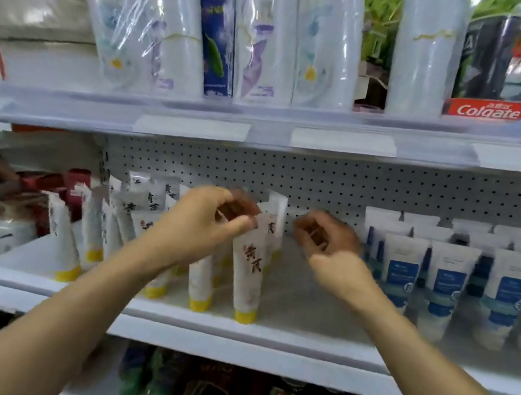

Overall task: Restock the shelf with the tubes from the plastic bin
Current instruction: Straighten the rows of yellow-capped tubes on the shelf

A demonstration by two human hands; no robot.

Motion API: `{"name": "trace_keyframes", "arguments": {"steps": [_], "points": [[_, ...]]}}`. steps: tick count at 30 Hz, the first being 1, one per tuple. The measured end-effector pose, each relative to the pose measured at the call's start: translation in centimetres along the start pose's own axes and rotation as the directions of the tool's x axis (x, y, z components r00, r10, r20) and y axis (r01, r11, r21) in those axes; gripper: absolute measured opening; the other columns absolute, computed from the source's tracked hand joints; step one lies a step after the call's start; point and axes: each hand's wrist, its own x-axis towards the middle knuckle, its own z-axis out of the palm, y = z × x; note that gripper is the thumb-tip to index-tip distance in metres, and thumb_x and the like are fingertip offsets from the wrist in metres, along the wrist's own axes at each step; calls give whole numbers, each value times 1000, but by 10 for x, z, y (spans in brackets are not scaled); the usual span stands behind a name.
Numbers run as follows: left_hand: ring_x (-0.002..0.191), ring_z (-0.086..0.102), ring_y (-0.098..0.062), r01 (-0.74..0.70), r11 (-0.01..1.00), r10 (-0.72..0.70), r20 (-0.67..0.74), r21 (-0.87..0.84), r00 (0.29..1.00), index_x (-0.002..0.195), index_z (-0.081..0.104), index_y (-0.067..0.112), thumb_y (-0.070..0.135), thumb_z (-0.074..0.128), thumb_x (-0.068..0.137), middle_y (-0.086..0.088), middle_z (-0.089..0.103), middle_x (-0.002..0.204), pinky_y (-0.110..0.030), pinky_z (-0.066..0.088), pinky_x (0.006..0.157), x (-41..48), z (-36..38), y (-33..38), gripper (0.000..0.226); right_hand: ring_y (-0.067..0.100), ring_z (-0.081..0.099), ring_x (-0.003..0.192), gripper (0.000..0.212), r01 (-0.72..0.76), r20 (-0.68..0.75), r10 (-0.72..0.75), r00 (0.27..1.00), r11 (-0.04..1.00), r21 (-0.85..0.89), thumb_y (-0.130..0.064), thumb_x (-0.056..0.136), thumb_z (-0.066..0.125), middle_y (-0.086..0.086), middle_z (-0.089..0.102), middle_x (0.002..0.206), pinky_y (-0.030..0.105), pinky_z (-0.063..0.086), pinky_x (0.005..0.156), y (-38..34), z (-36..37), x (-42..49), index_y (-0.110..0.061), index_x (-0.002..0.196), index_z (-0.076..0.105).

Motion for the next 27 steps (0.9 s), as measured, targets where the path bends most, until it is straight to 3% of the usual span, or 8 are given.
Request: {"name": "trace_keyframes", "arguments": {"steps": [2, 6, 9, 17, 21, 23, 25, 27], "points": [[82, 61, 7, 8, 1000, -9, 63, 18, 998, 97, 69, 32, 28, 63, 90, 18, 71, 88, -9, 46, 69, 13, -15, -21, 10, 4, 55, 70, 4, -25, -24, 25, 999, 999, -24, -15, 92, 60, -11, 62, 81, 8, 44, 60, -6, 12, 18, -19, 92, 63], [95, 57, 3, -69, 995, 51, 214, 76, 975, 111, 67, 32, 25, 54, 97, 23, 63, 108, 2, 37, 75, 43, -33, -60, 21, 14, 63, 87, 13, -12, -38, 10, 999, 999, -51, -16, 93, 59, 0, 68, 95, 22, 52, 76, -8, 25, 46, -10, 102, 68], [104, 57, 1, -79, 997, 69, 304, 19, 950, 118, 64, 31, 27, 52, 98, 19, 61, 116, -9, 42, 86, 67, -44, -86, 24, 8, 62, 84, 13, -7, -52, 5, 999, 999, -52, -11, 93, 59, -2, 69, 94, 13, 49, 73, -6, 32, 70, -10, 100, 70], [110, 53, -7, -39, 994, -2, 361, 105, 933, 123, 63, 19, 22, 58, 95, 6, 60, 124, -16, 37, 88, 151, -29, -142, 29, 17, 65, 92, 18, -147, 3, 152, 988, 965, -217, -21, 91, 64, 4, 70, 107, 27, 53, 81, 18, 47, 131, -13, 105, 72], [103, 62, -15, -57, 950, -73, 395, 308, 916, 107, 72, 12, 31, 63, 90, -2, 69, 114, -23, 45, 92, 184, -13, -168, 27, 19, 62, 100, 25, -208, 102, 264, 959, 902, -379, -26, 93, 60, 5, 67, 112, 32, 52, 89, 26, 48, 145, -10, 109, 70], [82, 66, -21, -49, 929, -115, 412, 366, 904, 91, 73, 5, 38, 62, 89, -7, 72, 90, -29, 52, 84, 196, -7, -175, 35, 14, 63, 94, 27, -262, 131, 328, 935, 894, -364, -35, 92, 62, 1, 69, 109, 29, 51, 85, 32, 48, 151, -16, 110, 70], [59, 54, -17, -46, 938, -120, 448, 343, 886, 74, 66, 5, 40, 62, 88, -3, 60, 64, -27, 49, 71, 200, -4, -175, 38, 9, 65, 88, 29, -281, 187, 374, 908, 877, -390, -43, 90, 62, -1, 72, 98, 26, 51, 79, 34, 47, 155, -21, 108, 70], [53, 48, -14, -60, 946, -109, 490, 318, 865, 70, 65, 4, 36, 68, 85, 0, 54, 58, -26, 48, 69, 201, 1, -176, 35, 6, 69, 81, 26, -285, 220, 398, 891, 865, -412, -42, 89, 63, -2, 74, 90, 26, 53, 77, 35, 47, 159, -21, 103, 71]]}}
